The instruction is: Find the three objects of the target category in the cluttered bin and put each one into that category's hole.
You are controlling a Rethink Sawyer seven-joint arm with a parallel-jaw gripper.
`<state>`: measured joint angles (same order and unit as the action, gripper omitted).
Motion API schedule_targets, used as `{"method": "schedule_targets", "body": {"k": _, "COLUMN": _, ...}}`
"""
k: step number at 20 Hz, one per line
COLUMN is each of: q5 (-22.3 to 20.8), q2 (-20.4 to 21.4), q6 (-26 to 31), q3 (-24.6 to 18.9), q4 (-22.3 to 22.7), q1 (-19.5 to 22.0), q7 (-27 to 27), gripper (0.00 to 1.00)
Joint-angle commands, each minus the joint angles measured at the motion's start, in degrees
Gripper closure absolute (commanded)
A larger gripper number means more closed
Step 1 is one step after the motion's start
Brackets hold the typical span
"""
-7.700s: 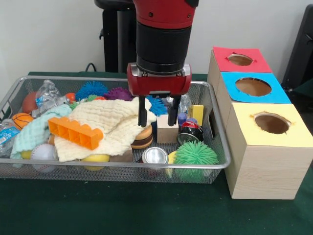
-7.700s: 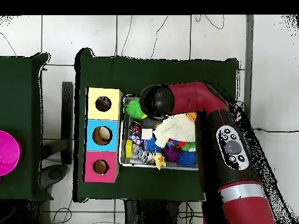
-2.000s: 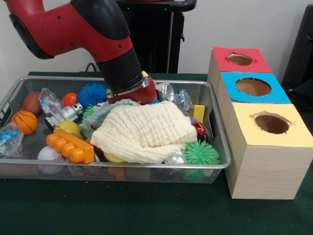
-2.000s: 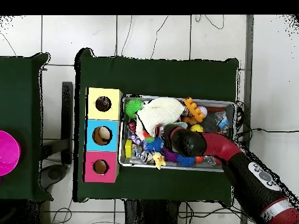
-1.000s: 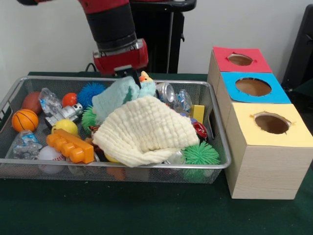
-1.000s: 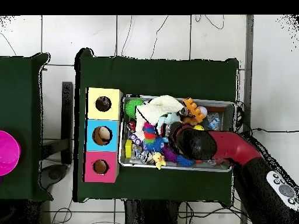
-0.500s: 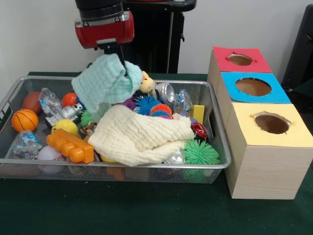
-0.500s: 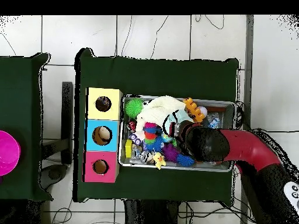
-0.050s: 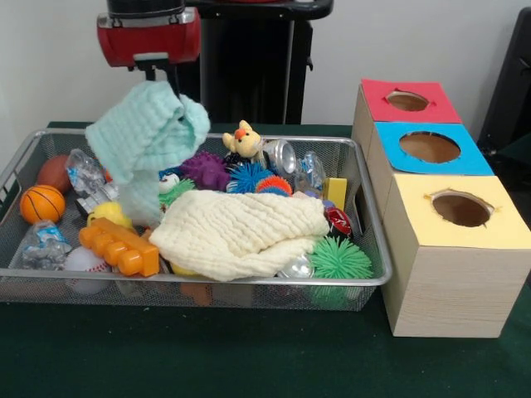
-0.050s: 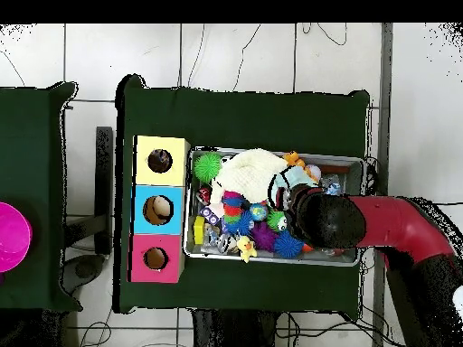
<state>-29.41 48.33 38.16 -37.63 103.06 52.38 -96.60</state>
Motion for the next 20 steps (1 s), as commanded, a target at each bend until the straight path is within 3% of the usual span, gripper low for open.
{"method": "schedule_targets", "body": {"k": 1, "q5": -9.86, "q2": -3.01, "q6": 2.58, "q3": 1.06, "q4": -6.81, "q1": 1.58, "q7": 14.57, "gripper": 1.0}}
{"method": "schedule_targets", "body": {"k": 8, "q5": -16.42, "q2": -6.15, "q6": -0.06, "q3": 0.26, "q4": -9.4, "q1": 2.27, "q7": 15.11, "gripper": 1.0}}
{"method": "schedule_targets", "body": {"k": 20, "q5": -20.54, "q2": -5.52, "q6": 2.91, "q3": 2.52, "q4": -8.63, "q1": 1.54, "q7": 11.29, "gripper": 1.0}}
